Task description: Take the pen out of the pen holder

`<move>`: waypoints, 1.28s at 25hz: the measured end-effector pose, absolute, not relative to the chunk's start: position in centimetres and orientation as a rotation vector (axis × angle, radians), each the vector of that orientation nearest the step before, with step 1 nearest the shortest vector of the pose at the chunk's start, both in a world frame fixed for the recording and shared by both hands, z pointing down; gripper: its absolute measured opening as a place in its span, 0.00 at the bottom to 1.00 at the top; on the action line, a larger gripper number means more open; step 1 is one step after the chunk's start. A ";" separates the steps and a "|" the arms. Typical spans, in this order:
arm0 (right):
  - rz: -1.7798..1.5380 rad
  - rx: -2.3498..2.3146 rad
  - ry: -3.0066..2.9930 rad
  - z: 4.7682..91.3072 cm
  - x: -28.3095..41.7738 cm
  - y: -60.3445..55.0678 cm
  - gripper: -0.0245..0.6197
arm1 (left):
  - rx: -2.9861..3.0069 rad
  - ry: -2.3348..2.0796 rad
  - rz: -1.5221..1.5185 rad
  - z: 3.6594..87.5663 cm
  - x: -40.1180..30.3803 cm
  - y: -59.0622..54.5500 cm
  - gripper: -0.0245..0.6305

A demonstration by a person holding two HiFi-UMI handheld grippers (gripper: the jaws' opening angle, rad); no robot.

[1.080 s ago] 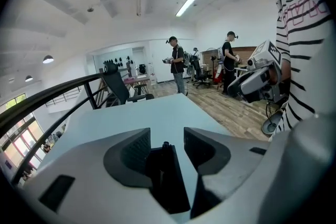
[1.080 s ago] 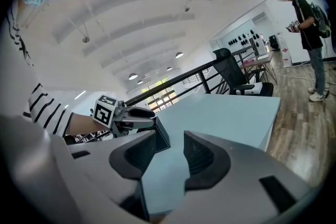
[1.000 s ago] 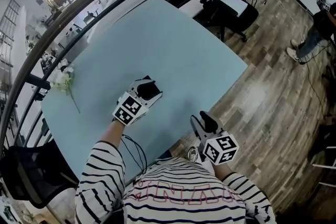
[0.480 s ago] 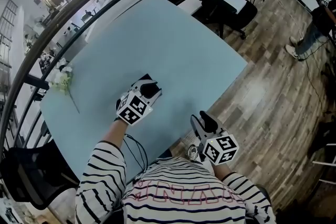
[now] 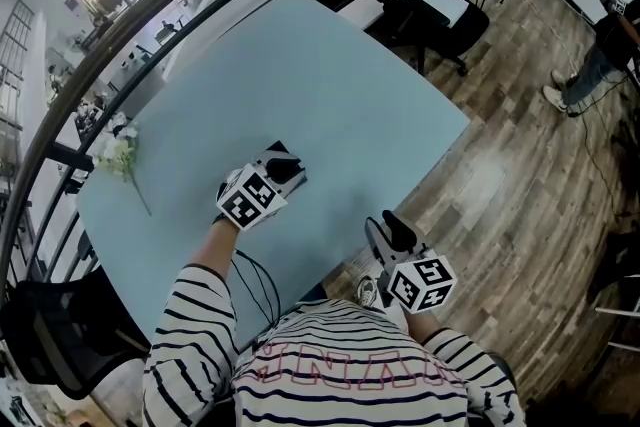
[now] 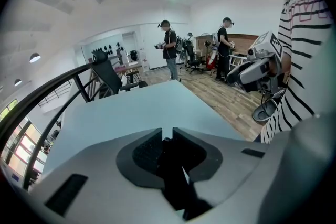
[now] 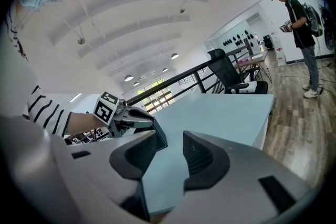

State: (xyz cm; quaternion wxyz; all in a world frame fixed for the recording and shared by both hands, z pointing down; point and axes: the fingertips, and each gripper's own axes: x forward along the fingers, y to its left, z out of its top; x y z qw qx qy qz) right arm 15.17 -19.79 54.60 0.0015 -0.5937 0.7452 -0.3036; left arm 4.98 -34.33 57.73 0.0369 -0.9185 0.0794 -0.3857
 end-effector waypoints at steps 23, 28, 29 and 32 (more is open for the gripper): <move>-0.910 -1.768 2.422 53.5 14.9 -19.7 0.29 | -2.795 0.526 -0.946 52.3 4.8 -34.0 0.13; -0.875 -1.707 2.488 53.0 13.9 -19.5 0.29 | -2.795 0.678 -0.828 49.5 3.4 -33.1 0.13; -0.869 -1.698 2.497 53.0 13.7 -19.4 0.29 | -2.795 0.702 -0.802 49.0 3.1 -32.8 0.14; -0.855 -1.670 2.520 52.7 13.2 -18.9 0.29 | -2.793 0.758 -0.735 47.3 2.4 -31.8 0.14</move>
